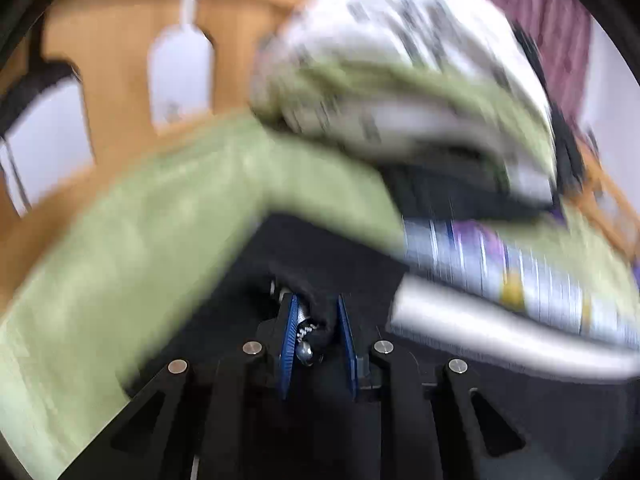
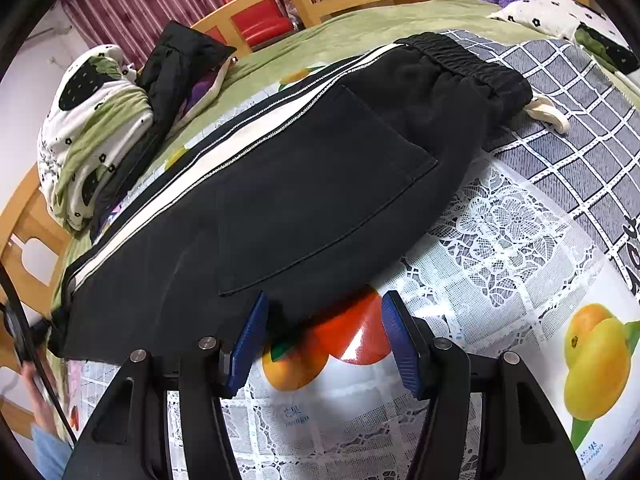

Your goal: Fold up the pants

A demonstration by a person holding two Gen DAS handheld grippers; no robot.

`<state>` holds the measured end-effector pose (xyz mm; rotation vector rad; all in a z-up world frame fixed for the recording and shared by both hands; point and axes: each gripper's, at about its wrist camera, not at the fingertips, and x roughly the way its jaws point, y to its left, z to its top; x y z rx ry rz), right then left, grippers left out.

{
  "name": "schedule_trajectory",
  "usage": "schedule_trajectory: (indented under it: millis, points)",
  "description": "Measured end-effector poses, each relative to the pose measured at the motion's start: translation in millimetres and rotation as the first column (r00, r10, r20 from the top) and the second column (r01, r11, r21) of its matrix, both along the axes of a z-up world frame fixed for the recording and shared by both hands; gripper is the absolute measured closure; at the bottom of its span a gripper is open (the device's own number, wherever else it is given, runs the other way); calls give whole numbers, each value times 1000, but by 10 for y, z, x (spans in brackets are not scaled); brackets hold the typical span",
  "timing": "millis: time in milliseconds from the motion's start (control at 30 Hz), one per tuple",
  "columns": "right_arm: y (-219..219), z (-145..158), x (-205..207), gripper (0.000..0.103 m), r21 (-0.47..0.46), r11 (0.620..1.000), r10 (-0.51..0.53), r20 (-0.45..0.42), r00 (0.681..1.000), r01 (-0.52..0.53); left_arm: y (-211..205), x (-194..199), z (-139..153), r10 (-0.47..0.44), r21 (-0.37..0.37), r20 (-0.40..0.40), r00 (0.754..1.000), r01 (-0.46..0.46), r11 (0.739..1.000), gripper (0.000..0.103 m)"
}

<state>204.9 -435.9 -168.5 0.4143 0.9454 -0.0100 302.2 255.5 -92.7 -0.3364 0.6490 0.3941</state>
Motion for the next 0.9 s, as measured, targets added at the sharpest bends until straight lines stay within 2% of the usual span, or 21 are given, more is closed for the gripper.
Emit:
schedule_trajectory:
  millis: [33,100,200,267,333,467,533,567,600,667,767,900]
  points:
    - [10,5,1,45,-8,1000,-1,-2,1000,1,80,68,105,29,-25,14,999,-29,999,79]
    - [33,11,-4,45,-18,1000,-3,0,1000,3,156,192,255,39,-54,-13,999,-40,998,50]
    - [43,6,-28,45,-9,1000,-11,4,1000,11,10,109,336,-7,8,-7,1000,7,1000,38]
    - [48,10,-57,45,7,1000,-16,9,1000,16,-128,-38,253,-65,7,-48,997,66,998,32]
    - [32,24,-89,45,27,999,-19,15,1000,18,-213,-206,129,-123,-41,-80,989,120,992,32]
    - [-33,34,-94,44,67,997,-36,28,999,34,-351,-770,-317,-198,-214,-99,975,173,961,33]
    - [-73,7,-81,44,93,995,-46,26,999,44,-324,-1009,-555,-188,-331,-80,979,152,932,34]
    - [-101,-19,-67,44,109,993,-50,22,998,47,-271,-1104,-704,-172,-413,-65,983,131,901,34]
    - [-112,-41,-35,44,123,991,-50,19,999,48,-244,-1148,-782,-161,-448,-47,986,123,885,35]
    - [-132,-66,60,44,141,989,-51,18,999,48,-188,-1165,-828,-129,-476,-3,992,112,872,35]
    - [-186,-105,240,44,182,980,-80,11,997,76,-99,-982,-860,-106,-514,-7,994,87,853,35]
    - [-269,-185,540,44,245,963,-121,24,992,112,-23,-646,-909,-44,-531,-25,999,23,847,40]
